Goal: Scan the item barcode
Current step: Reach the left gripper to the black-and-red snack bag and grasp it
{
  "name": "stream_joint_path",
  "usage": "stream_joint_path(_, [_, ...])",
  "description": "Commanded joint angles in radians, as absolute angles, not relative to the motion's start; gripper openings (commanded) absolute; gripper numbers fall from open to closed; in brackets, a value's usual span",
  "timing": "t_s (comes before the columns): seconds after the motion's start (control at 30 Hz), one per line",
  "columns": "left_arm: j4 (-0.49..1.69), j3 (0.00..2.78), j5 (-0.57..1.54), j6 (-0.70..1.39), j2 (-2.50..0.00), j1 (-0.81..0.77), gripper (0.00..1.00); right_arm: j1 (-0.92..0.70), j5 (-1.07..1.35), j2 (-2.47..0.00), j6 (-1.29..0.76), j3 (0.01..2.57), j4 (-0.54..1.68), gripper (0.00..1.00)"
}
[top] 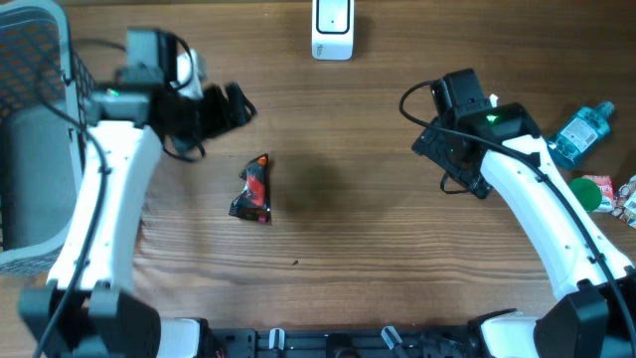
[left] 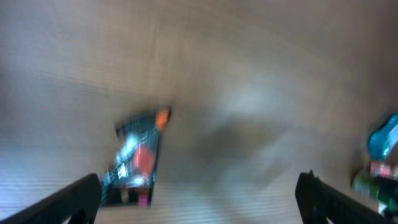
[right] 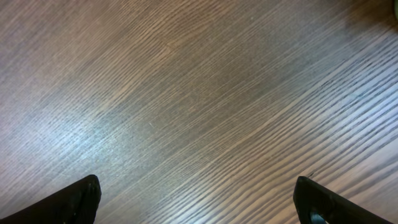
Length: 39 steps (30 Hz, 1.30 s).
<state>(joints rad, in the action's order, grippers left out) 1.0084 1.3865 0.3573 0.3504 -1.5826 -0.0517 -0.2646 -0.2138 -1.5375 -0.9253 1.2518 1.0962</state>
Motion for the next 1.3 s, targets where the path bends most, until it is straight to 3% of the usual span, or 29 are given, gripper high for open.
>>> stream_joint_path(0.0, [0.891, 1.157, 0.518, 0.44, -1.594, -0.046, 0.98, -0.262, -0.255, -1.545, -0.884, 1.252, 1.098, 1.0])
stream_joint_path(0.4, [0.526, 0.825, 0.523, 0.448, -1.594, -0.049, 0.97, -0.262, -0.235, -1.545, -0.866, 1.252, 1.102, 1.0])
stream_joint_path(0.87, [0.521, 0.825, 0.516, 0.335, -1.53, -0.049, 0.96, -0.262, -0.227, -1.546, -0.867, 1.252, 1.108, 1.0])
stream_joint_path(1.03, [0.534, 0.825, 0.386, 0.282, -1.394, -0.049, 0.98, -0.262, -0.227, -1.548, -0.867, 1.252, 1.108, 1.0])
stream_joint_path(1.1, [0.514, 0.825, 0.368, 0.231, -1.379, -0.049, 0.95, -0.262, -0.218, -1.548, -0.867, 1.252, 1.108, 1.0])
stream_joint_path(1.17, [0.504, 0.825, 0.365, 0.18, -1.394, -0.049, 0.86, -0.262, -0.208, -1.548, -0.867, 1.252, 1.108, 1.0])
stream_joint_path(1.27, [0.5, 0.825, 0.366, 0.111, -1.452, -0.049, 0.84, -0.262, -0.197, -1.548, -0.867, 1.252, 1.108, 1.0])
